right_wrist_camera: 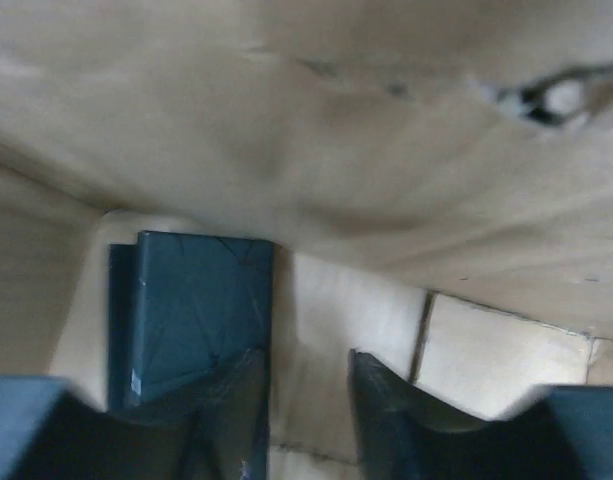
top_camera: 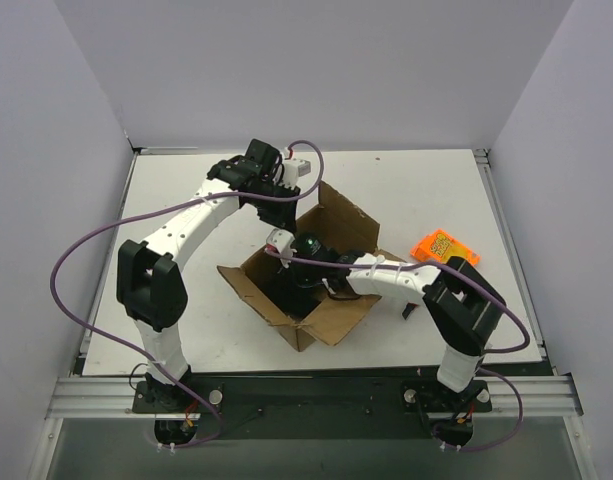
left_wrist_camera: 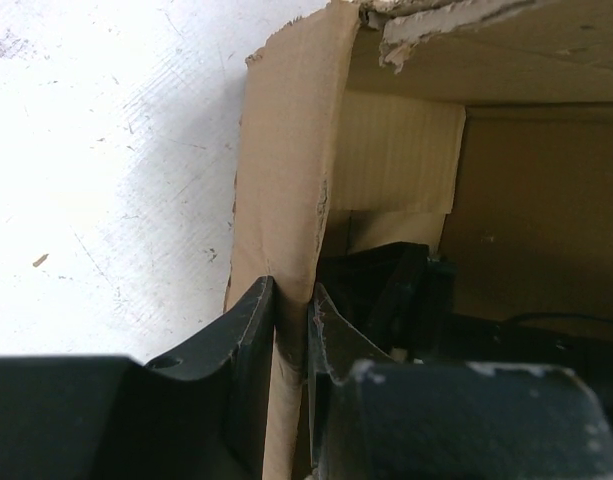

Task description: Unpack the express box

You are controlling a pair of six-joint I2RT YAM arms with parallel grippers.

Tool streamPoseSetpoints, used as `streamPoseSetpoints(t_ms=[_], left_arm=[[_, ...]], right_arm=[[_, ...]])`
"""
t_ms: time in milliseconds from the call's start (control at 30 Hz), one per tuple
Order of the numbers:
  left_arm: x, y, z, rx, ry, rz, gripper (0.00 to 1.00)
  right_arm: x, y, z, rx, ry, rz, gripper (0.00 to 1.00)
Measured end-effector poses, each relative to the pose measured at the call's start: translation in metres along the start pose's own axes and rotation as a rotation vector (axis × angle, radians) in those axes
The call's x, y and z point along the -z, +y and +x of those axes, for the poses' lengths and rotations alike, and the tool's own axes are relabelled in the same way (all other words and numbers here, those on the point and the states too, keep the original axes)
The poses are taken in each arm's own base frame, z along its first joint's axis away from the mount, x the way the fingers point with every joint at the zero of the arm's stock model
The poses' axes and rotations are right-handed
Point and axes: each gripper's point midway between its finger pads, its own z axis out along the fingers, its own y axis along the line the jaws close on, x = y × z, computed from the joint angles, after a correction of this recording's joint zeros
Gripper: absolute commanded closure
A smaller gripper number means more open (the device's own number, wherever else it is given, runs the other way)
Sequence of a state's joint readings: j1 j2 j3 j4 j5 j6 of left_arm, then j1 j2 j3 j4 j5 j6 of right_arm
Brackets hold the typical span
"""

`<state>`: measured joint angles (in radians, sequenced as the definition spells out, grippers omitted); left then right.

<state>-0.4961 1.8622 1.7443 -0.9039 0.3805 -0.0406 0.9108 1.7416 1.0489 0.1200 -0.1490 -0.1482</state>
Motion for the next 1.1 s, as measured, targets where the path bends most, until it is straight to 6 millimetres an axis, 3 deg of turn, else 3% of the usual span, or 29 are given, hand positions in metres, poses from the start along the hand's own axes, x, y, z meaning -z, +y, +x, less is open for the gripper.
streamPoseSetpoints(t_ms=[100, 200, 400, 500, 567, 600, 667, 700, 800, 967, 1100], left_arm=[[0.0, 0.0, 0.0, -0.001, -0.002, 0.0, 1.0], [0.0, 0.0, 0.0, -0.001, -0.005, 0.004, 1.0], [0.001, 0.001, 0.0, -0.002, -0.012, -0.001, 1.0], [0.001, -0.001, -0.006, -0.01, -0.038, 0.004, 1.0], [0.003, 0.001, -0.005, -0.009, -0.041, -0.006, 1.0], [0.005, 0.001, -0.005, -0.008, -0.043, -0.01, 1.0], [0.008, 0.002, -0.004, -0.004, -0.048, -0.015, 1.0], [0.01, 0.002, -0.003, -0.003, -0.051, -0.018, 1.0], [0.014, 0.001, -0.002, 0.015, -0.059, -0.028, 1.0], [0.026, -0.006, 0.005, 0.06, -0.134, -0.026, 1.0], [0.048, -0.014, 0.011, 0.081, -0.202, -0.034, 1.0]], right_arm=[[-0.01, -0.009, 0.005, 0.034, 0.011, 0.031, 0.9], [-0.013, -0.012, 0.016, 0.044, 0.047, 0.029, 0.99], [0.005, -0.022, 0.022, 0.032, 0.084, 0.013, 1.0], [0.027, -0.023, 0.025, 0.026, 0.107, -0.014, 1.0], [0.045, -0.034, 0.014, 0.009, 0.067, 0.006, 1.0], [0.056, -0.041, 0.004, 0.002, 0.029, 0.022, 0.86], [0.072, -0.051, -0.009, -0.003, -0.026, 0.04, 0.69], [0.078, -0.052, -0.014, -0.004, -0.046, 0.04, 0.56], [0.078, -0.042, -0.016, 0.01, -0.063, 0.006, 0.41], [0.066, -0.011, 0.005, 0.062, -0.032, -0.063, 0.35], [0.057, 0.002, -0.003, 0.083, -0.07, -0.098, 0.34]])
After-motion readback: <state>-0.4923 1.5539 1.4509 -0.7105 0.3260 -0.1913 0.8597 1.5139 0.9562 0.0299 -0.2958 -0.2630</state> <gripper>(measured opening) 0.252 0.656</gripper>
